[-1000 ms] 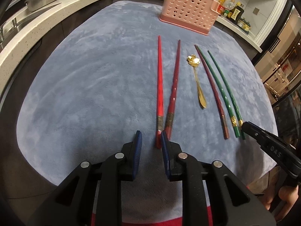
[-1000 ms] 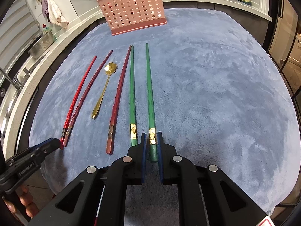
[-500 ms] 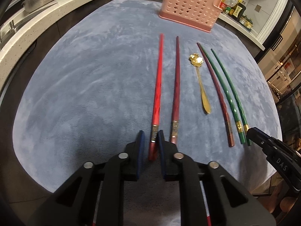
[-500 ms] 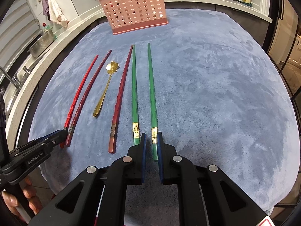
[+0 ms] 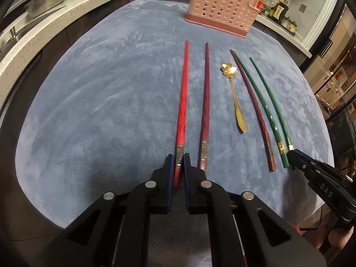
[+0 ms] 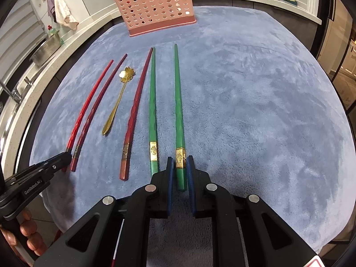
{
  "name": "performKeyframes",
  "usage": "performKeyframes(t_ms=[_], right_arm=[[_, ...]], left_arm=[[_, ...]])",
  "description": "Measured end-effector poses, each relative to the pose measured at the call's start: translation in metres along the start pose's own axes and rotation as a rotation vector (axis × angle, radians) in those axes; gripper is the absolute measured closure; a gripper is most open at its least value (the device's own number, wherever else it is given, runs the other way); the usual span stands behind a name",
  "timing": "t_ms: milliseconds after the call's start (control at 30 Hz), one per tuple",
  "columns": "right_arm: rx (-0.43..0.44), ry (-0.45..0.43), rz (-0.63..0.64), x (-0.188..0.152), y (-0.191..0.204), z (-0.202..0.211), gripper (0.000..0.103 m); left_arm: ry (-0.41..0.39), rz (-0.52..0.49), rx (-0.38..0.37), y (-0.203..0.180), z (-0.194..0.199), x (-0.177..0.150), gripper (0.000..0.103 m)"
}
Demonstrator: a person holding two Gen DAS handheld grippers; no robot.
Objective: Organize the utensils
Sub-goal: 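Lift both chopsticks and lower them into the pink holder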
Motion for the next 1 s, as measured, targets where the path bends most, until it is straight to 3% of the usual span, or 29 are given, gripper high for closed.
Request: performKeyframes(t_ms=[267,533,1000], right_arm=[[0.027,-0.062,0.005,0.009,0.007,0.028,0.094],[0.063,-0.172,-0.003,0.051,0.015,0.083,0.093],[0.097,-0.392,0.024,0.194,0.023,0.166,0.095]], left_arm=[[-0.051,-0.001,-0.018,-0.007,0.032,0.01,0.096],[-0.168,-0.009,-0.021,-0.013,0.086,0.053,0.096],[-0.432,-0.065,0.019,-0.035,0.164,0.221,0.096]])
Point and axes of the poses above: each gripper's, at about its wrist camera, not at the fingertips, and z roughly against the way its jaws point, y to its left, x to its top, the point moved 8 cm from there along -z, roughly the way its jaws point, and after that the axes turned 2 degrees about -z, right-handed, at the moved point
